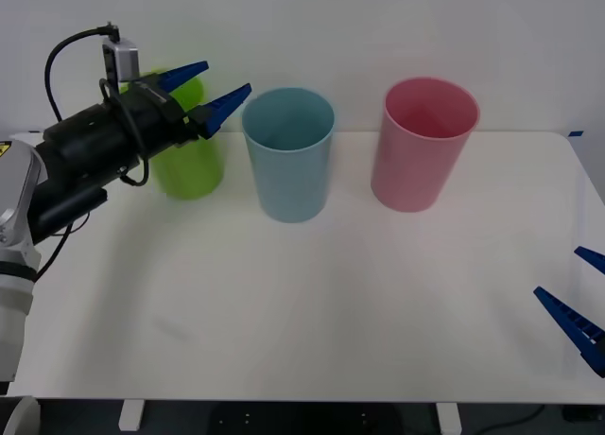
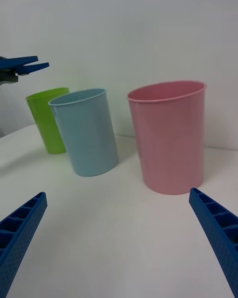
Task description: Grasp the object on the table and drop it into the matching bin: aluminum can to the light blue bin, PET bottle to the pink bin.
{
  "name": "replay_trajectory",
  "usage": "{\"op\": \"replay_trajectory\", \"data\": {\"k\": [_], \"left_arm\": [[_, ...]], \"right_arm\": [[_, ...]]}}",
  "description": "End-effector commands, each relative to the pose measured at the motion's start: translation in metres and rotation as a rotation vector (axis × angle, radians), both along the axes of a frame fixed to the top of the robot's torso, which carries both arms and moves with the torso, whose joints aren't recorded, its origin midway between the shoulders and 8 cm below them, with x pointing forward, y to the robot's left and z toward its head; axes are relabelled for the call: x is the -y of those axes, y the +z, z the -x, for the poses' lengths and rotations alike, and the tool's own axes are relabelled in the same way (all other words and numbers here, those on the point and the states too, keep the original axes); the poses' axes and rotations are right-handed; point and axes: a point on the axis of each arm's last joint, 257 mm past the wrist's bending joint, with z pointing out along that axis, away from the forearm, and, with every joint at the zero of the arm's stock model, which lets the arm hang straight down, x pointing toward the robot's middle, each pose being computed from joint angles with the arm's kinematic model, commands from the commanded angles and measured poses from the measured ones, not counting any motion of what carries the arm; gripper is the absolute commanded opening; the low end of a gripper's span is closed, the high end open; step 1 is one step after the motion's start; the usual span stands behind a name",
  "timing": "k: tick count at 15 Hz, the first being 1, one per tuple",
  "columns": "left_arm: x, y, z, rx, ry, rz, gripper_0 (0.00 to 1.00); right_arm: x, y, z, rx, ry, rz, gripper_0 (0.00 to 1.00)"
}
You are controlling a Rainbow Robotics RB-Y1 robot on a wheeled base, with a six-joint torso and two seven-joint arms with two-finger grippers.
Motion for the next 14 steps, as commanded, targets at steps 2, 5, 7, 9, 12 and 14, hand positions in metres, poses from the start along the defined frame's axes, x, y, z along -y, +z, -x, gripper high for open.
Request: {"op": "replay_trajectory", "data": {"k": [2,5,7,9,12,14], "left_arm": [[-0.032,-0.011,0.027,0.011,0.016,-0.028,1.0],[-0.062,-0.022,0.049,0.015,0.033,-0.056,1.0],[-0.08,-0.03,0.063,0.015,0.058,-0.081,1.0],[-0.1,-0.039,0.078,0.013,0.08,-0.116,1.0],[-0.134,-0.057,0.099,-0.007,0.105,-0.177,1.0],[-0.156,-0.07,0.107,-0.027,0.138,-0.22,1.0]], "right_arm": [[0.0,0.0,0.0,0.0,0.0,0.0,1.0],[0.0,0.0,0.0,0.0,0.0,0.0,1.0],[0.0,0.0,0.0,0.0,0.0,0.0,1.0],[0.0,0.0,0.0,0.0,0.0,0.0,1.0],[0.0,0.0,0.0,0.0,0.0,0.0,1.0],[0.0,0.0,0.0,0.0,0.0,0.0,1.0]]}}
